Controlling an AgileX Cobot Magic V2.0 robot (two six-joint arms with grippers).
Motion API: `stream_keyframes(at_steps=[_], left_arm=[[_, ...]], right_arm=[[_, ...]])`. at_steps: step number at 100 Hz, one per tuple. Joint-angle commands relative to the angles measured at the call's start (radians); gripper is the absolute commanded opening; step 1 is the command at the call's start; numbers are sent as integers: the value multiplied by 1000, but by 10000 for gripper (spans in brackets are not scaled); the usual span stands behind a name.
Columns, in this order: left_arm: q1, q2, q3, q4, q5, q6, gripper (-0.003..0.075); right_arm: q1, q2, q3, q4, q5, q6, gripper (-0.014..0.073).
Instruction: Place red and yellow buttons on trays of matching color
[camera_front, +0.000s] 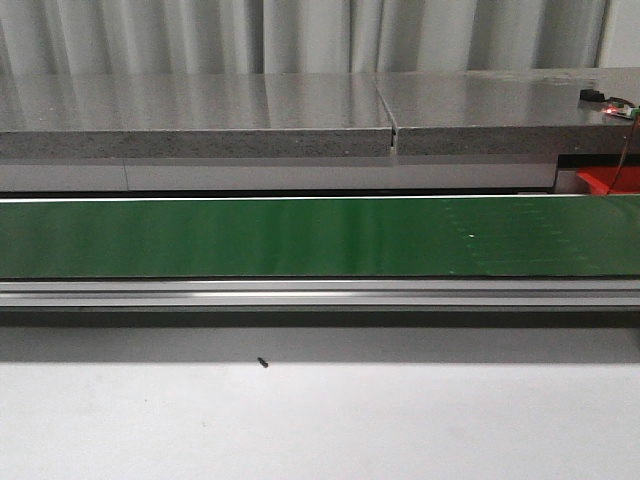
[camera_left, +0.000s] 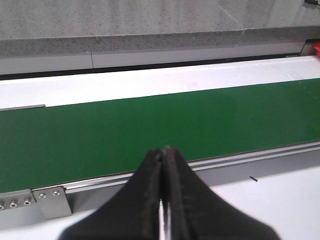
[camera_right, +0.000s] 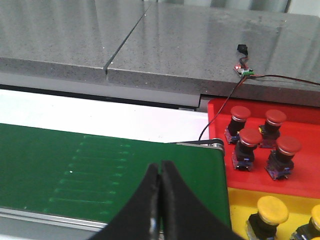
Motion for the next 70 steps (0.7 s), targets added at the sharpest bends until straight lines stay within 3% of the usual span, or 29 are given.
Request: stream_keyframes(at_steps=[1, 41, 70], left_arm=[[-8, 5, -26, -28, -61, -10, -20], [-8, 5, -26, -28, -61, -10, -20], [-8, 5, -26, -28, -61, -10, -20]], right_arm=[[2, -85, 62, -29, -142, 24, -68], [2, -457, 386, -27, -243, 24, -68], [2, -457, 450, -27, -308, 26, -68]])
